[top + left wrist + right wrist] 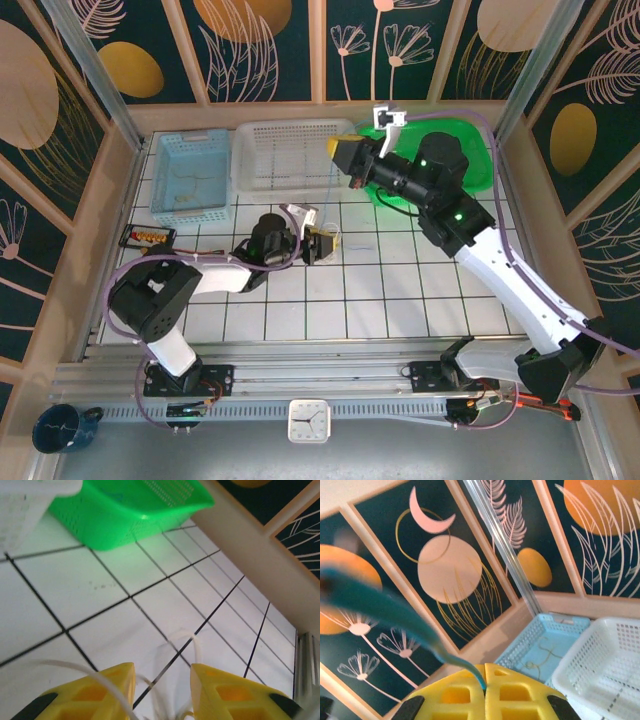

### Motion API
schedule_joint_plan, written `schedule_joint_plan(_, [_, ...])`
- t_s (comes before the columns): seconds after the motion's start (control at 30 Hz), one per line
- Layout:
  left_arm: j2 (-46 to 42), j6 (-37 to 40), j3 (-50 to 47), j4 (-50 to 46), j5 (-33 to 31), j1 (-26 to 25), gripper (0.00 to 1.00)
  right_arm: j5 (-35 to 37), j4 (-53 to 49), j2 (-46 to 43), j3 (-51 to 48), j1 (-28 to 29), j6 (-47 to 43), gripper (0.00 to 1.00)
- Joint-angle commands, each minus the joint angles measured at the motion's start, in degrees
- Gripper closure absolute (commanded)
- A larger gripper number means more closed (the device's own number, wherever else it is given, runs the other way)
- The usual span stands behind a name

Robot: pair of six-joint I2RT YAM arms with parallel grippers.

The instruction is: Untangle the cables

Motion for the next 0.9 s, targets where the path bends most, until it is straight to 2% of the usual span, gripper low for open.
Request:
schedule_joint_plan(0.0, [0.64, -1.48, -2.16, 3.89, 1.48, -0.03, 0.66, -1.99, 5.82, -0.51, 4.05, -1.82, 2.22, 1.00])
schedule_joint_plan(0.33, [-1.40, -1.50, -7.39, 4.17, -0.41, -0.02, 0.61, -0.96, 7.79, -3.60, 1.13, -6.80, 4.42, 1.00])
schedule_joint_plan(0.6, [-0.93, -1.67, -9.61, 5.38, -1.20, 0.01, 0.76, -1.31, 7.99, -4.11, 3.01, -9.26, 5.14, 1.00])
schedule_joint_plan(0.77, [0.13, -2.19, -10.75, 6.57, -1.47, 0.02, 0.75, -0.99, 7.68, -4.77, 7.12, -11.51, 4.64, 1.00])
schedule_joint_plan(0.87, [0.56, -2.39, -11.16, 6.85, -1.60, -0.03, 0.70, -0.29, 8.31, -5.29, 8.76, -13.01, 4.62, 1.00])
